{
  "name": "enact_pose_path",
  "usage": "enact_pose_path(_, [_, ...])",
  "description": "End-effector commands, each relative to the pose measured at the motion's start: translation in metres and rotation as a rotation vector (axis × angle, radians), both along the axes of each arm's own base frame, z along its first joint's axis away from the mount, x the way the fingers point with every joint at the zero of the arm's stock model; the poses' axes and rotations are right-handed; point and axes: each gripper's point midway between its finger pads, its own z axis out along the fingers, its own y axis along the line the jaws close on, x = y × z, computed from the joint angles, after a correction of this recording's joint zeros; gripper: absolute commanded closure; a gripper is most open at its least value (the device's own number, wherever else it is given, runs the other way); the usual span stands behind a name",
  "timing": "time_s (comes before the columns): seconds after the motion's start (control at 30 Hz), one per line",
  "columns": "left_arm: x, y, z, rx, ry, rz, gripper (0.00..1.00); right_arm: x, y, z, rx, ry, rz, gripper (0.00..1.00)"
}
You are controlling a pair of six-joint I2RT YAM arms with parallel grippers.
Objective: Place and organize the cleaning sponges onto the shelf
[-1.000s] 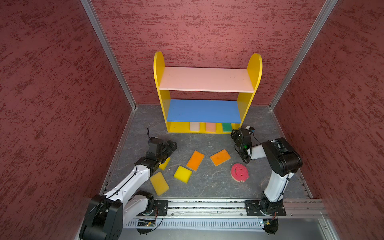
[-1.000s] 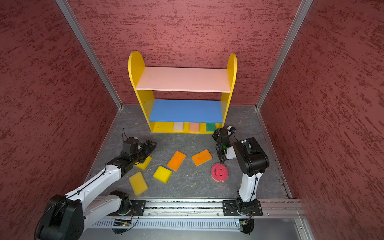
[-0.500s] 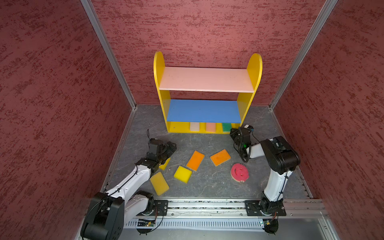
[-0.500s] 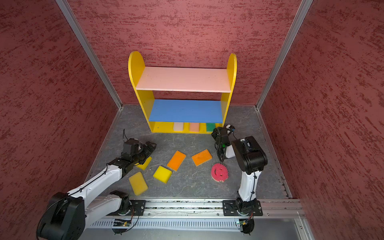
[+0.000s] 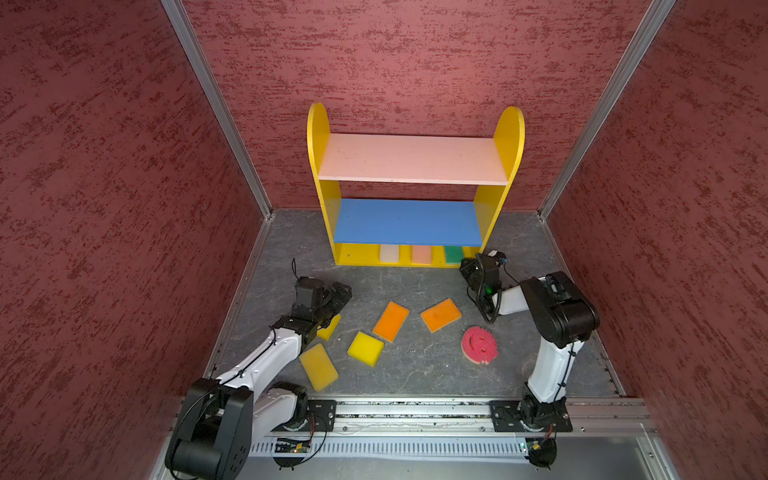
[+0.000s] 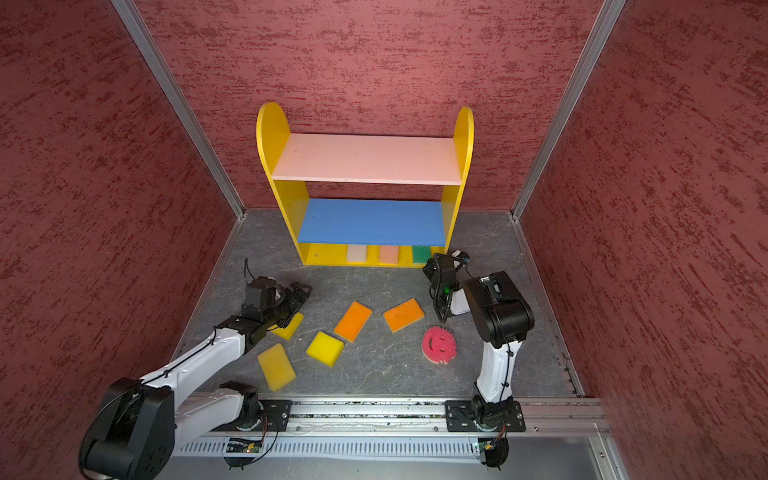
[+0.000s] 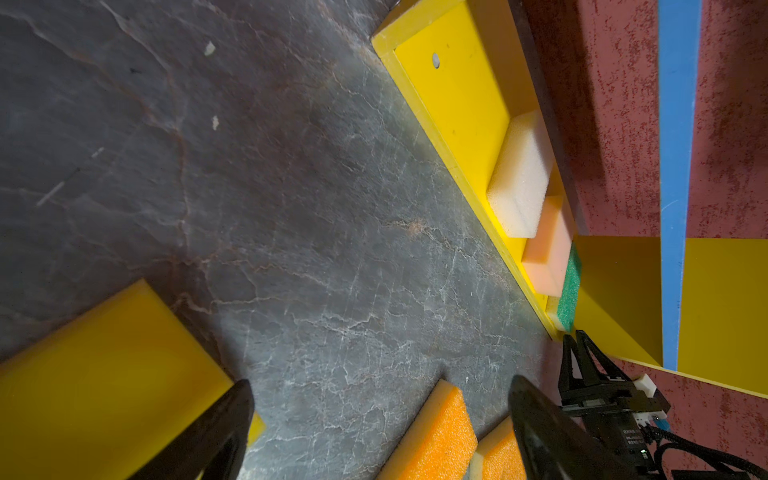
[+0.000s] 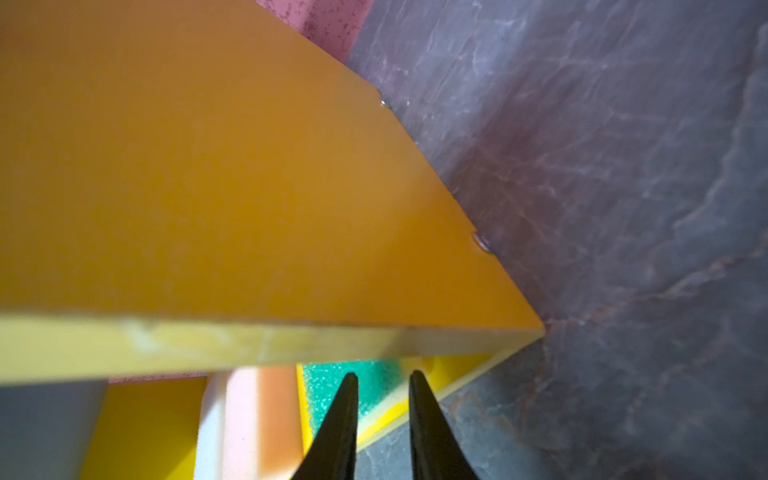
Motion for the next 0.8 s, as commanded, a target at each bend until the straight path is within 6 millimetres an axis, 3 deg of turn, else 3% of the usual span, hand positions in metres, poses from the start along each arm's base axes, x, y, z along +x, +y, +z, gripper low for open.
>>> enact_pose_path(0.0, [0.001, 0.000, -0.004, -0.015, 0.003, -0.002, 0.05, 0.006, -0.009, 0.011, -0.022, -0.010, -0.042, 0.76])
enact_pose_path(0.47, [0.003, -0.001, -0.006, -0.021, 0.009, -0.002, 0.05, 0.020, -0.007, 0.017, -0.046, -0.031, -0.039, 0.77])
enact_pose_path(0.77, [0.005, -0.001, -0.009, -0.024, 0.016, -0.004, 0.05, 0.020, -0.005, 0.009, -0.046, -0.010, -0.032, 0.79])
